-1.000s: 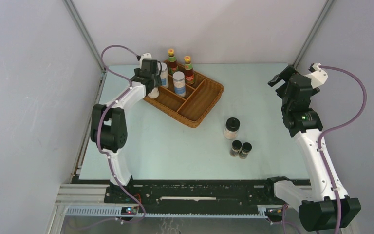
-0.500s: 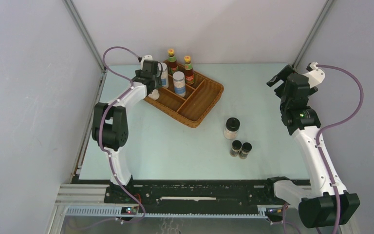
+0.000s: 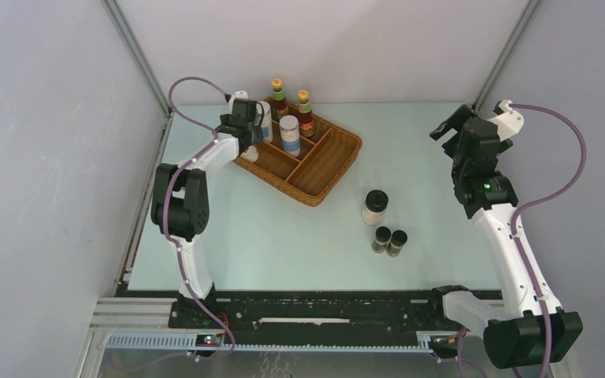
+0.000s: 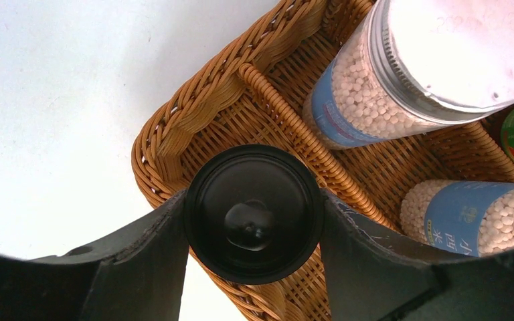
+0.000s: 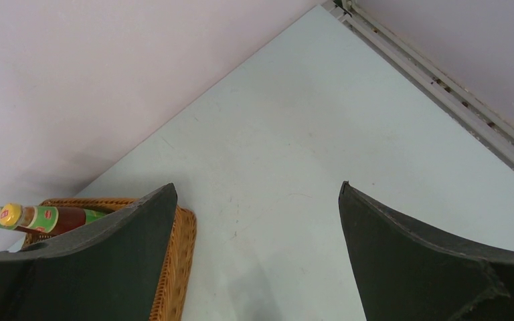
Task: Organize the condiment bottles
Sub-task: Place the bottle in the storage box.
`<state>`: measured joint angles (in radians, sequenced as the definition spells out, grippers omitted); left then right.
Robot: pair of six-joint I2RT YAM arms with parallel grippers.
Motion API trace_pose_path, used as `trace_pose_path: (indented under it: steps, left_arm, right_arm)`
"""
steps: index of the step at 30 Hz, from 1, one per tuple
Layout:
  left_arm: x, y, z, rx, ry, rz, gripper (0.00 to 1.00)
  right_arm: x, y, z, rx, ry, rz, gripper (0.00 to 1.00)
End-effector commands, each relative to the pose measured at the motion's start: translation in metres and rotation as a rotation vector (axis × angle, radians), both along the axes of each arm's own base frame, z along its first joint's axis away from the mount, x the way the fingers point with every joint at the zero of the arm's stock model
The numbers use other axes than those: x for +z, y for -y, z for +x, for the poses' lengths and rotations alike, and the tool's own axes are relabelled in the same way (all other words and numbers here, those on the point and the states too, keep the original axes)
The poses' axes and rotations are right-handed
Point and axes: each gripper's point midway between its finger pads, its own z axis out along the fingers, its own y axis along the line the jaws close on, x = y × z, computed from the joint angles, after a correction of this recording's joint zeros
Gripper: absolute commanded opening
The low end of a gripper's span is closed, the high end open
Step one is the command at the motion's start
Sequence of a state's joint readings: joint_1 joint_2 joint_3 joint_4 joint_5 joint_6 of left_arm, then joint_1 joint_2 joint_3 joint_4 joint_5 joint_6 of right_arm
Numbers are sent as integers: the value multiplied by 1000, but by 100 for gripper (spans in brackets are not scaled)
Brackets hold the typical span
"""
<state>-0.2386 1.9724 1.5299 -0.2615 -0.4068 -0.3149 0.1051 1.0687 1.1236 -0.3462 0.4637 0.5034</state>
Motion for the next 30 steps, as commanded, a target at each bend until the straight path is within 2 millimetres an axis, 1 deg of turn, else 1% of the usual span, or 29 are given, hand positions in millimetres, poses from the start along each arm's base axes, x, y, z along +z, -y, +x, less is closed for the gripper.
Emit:
trace_pose_path:
  steps: [1,15,30]
  left_arm:
    - [42,-1,25,25,150,-31,0]
    - [36,-11,26,42,149,0,0]
    - [26,-10,24,31,103,0,0]
  right_arm:
    - [9,-1,2,-8,33,-17,100]
    - [9,-5,1,-3,30,-27,99]
    - [9,-6,0,-3,29,-27,99]
